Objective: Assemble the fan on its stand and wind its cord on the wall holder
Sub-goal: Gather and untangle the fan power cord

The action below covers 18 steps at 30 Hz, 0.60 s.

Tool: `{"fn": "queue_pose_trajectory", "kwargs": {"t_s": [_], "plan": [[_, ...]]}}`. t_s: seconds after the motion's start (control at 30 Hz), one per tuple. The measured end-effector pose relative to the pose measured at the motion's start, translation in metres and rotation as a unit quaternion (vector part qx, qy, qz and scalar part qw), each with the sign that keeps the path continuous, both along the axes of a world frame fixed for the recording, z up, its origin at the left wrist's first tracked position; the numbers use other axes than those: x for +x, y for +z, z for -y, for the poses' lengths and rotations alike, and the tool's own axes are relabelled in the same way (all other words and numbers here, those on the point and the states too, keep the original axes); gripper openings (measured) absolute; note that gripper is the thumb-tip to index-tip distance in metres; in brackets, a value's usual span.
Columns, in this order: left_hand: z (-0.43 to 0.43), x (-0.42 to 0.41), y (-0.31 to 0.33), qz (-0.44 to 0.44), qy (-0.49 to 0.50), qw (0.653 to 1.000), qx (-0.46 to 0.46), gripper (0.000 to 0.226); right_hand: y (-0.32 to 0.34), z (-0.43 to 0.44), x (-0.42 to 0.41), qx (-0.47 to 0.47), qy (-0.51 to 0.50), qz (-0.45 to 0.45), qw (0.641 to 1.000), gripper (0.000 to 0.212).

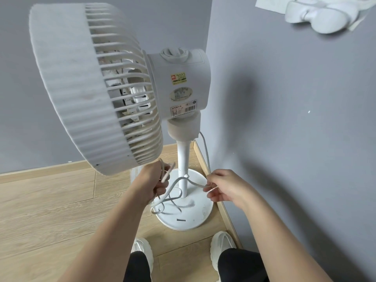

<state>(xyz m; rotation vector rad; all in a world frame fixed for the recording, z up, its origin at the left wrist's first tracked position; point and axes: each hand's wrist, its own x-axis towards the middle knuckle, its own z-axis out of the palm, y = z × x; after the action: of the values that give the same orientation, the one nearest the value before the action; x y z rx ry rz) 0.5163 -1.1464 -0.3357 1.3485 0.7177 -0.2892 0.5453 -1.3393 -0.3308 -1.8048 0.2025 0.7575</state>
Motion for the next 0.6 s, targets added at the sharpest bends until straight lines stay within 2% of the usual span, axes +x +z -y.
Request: {"fn": "queue_pose_trajectory", "kwargs": {"t_s": [0.07, 0.13, 0.23, 0.4, 0.5, 0.6], "plan": [[-0.002, 0.000, -0.004, -0.009, -0.013, 1.000, -0.013, 0.029, 0.001, -0.004, -0.002, 0.040, -0.011, -0.003, 0.999, 0.022], [0.000, -0.002, -0.003, -0.008, -0.040, 0.999, 0.022, 0.028, 0.001, -0.008, -0.001, 0.140, -0.079, -0.034, 0.986, 0.025], [0.006, -0.005, 0.001, -0.001, -0.071, 0.990, 0.122, 0.024, 0.000, -0.007, 0.005, 0.279, -0.222, -0.082, 0.931, 0.032], [-0.002, -0.001, -0.005, -0.012, -0.053, 0.981, 0.185, 0.022, 0.001, 0.000, 0.012, 0.349, -0.331, -0.088, 0.872, 0.031], [-0.003, -0.003, -0.004, -0.013, -0.052, 0.982, 0.182, 0.024, 0.004, -0.001, 0.008, 0.378, -0.315, -0.094, 0.865, 0.017], [0.001, -0.003, -0.003, -0.030, -0.044, 0.988, 0.145, 0.024, 0.008, -0.005, 0.000, 0.417, -0.219, -0.114, 0.874, 0.006]]}}
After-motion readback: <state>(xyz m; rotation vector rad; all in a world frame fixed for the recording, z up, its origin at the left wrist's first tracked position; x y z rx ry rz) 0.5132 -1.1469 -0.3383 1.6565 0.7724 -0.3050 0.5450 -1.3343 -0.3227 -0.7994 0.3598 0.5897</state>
